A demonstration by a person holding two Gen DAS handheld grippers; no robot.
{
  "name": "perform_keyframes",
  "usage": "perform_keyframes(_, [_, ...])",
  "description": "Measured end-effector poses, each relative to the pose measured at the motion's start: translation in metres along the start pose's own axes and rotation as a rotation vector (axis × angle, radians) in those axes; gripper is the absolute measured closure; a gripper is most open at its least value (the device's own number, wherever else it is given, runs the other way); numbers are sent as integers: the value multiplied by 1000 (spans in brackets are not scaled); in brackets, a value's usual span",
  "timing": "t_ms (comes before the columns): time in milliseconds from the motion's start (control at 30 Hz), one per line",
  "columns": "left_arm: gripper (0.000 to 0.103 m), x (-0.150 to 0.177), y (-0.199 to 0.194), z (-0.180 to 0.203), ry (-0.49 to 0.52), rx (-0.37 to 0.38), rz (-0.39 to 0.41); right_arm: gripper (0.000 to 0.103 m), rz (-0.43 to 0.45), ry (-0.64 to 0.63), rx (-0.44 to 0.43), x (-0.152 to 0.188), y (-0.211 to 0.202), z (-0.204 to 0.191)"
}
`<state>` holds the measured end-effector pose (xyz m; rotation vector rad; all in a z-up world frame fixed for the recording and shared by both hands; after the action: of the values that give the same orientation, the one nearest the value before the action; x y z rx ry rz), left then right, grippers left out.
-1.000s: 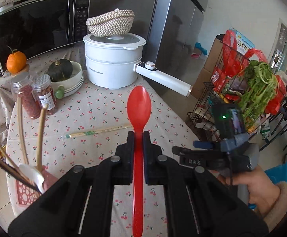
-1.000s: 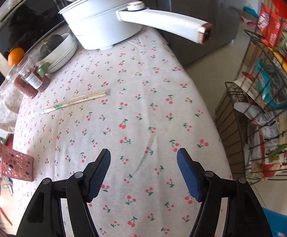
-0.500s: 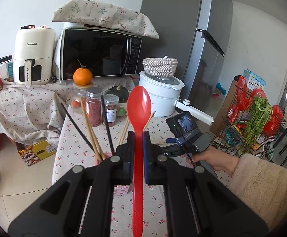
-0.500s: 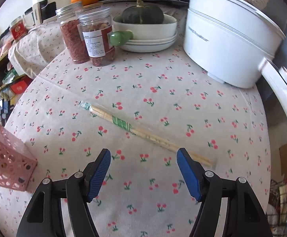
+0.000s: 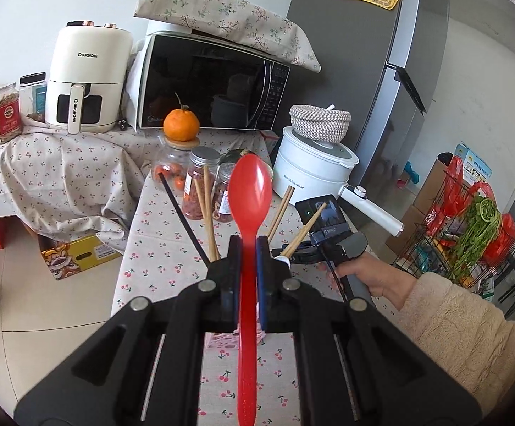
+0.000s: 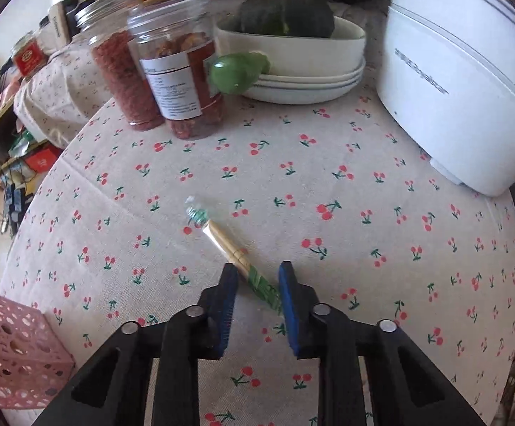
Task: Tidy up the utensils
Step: 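Carry the red spoon toward the pink basket with left tool while right tool grasps the wrapped chopsticks, then drop the red spoon into the pink basket with left tool while right tool lifts the wrapped chopsticks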
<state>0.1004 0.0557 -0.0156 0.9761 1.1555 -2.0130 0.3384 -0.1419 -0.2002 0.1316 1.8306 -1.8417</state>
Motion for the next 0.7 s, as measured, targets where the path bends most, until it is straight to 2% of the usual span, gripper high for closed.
perform_keyframes(133, [94, -1, 2, -3, -10, 0, 10, 93, -146, 219, -29, 17, -1, 32])
perform_keyframes(200, [94, -3, 3, -7, -19, 2, 19, 94, -207, 272, -47, 31, -5, 38])
perform_keyframes(267, [94, -5, 4, -11, -29, 0, 32, 94, -218, 283, -22, 44, -12, 42])
perform_keyframes(433, [94, -17, 1, -21, -51, -16, 133, 94, -127, 335, -31, 64, -55, 33])
perform_keyframes(600, [94, -29, 2, -22, -56, -38, 284, 94, 10, 395, -44, 74, -119, 35])
perform_keyframes(700, [94, -31, 10, -23, -75, -69, 333, 94, 101, 414, -26, 78, -156, 34])
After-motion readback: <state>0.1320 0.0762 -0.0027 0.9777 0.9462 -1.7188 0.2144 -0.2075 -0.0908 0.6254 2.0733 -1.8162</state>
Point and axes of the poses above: each gripper's, at about its wrist camera, not at the fingertips, and y roughly the way its jaws point, z to its right, x to its underside, the point moved 6 cm from there along y, roughly the way its jaws point, and after that the axes turned 9 degrees about x, right-handed, at the moved point
